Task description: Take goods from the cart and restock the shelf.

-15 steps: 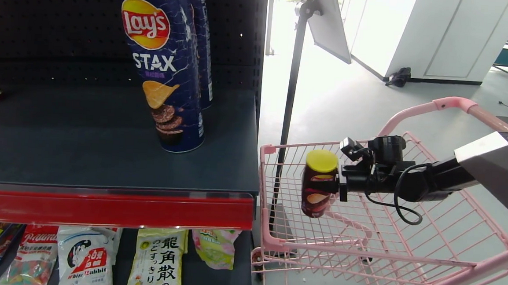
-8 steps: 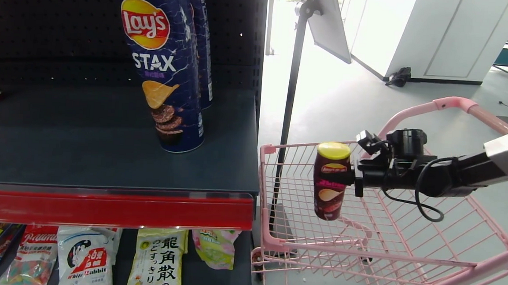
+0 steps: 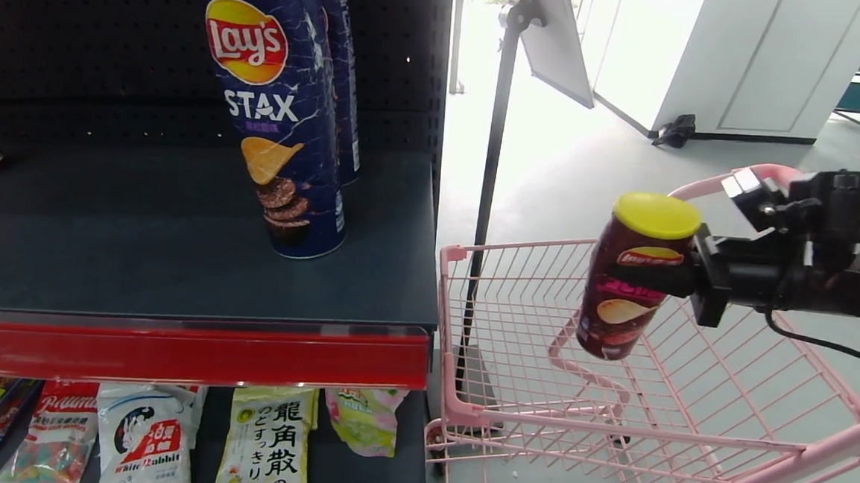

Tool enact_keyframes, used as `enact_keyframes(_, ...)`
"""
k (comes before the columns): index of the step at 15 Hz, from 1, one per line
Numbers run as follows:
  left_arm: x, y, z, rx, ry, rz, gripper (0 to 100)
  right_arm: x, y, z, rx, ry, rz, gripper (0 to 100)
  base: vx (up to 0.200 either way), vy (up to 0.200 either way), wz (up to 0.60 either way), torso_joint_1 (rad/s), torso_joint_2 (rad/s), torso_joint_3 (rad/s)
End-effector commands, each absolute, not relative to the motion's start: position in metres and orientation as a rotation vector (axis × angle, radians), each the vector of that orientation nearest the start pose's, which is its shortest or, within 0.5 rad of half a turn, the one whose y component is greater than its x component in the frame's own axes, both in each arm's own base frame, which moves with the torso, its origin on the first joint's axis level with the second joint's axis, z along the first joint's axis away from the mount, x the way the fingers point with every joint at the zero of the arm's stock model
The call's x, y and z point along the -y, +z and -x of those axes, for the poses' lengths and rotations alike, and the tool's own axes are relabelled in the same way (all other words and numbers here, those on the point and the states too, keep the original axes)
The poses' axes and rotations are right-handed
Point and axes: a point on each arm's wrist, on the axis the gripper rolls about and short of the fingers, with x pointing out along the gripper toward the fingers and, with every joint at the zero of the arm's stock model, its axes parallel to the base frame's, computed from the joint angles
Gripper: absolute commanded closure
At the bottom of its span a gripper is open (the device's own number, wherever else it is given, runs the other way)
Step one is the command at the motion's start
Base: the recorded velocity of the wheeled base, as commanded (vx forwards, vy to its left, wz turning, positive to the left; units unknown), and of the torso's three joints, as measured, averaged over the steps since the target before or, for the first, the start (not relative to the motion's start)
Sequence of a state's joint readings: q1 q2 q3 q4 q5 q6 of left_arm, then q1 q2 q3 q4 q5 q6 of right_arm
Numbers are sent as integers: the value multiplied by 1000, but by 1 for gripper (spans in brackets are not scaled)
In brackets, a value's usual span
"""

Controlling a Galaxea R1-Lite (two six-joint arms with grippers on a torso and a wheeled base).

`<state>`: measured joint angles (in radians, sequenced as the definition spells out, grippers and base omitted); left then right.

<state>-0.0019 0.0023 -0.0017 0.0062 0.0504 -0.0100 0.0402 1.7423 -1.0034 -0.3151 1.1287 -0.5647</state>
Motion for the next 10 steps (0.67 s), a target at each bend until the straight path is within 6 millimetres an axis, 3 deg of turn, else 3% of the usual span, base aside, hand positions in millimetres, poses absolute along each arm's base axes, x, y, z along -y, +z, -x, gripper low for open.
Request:
enact_keyframes(1,-1,75,23,-7,49,11,0,-44,244,-246,103,1240,348,100,0,0,0,0,0,0)
enact_keyframes(3,-1,75,23,-7,49,11,0,-55,240,-218,106,1298,342,100,0,0,0,0,0,0)
enact_keyframes(6,-1,75,23,-7,49,11,0,-77,209,-174,26,1392,330,100,0,0,0,0,0,0)
enact_keyframes(10,-1,75,23,-7,49,11,0,-92,193,-155,-33,1388,376,100,0,0,0,0,0,0)
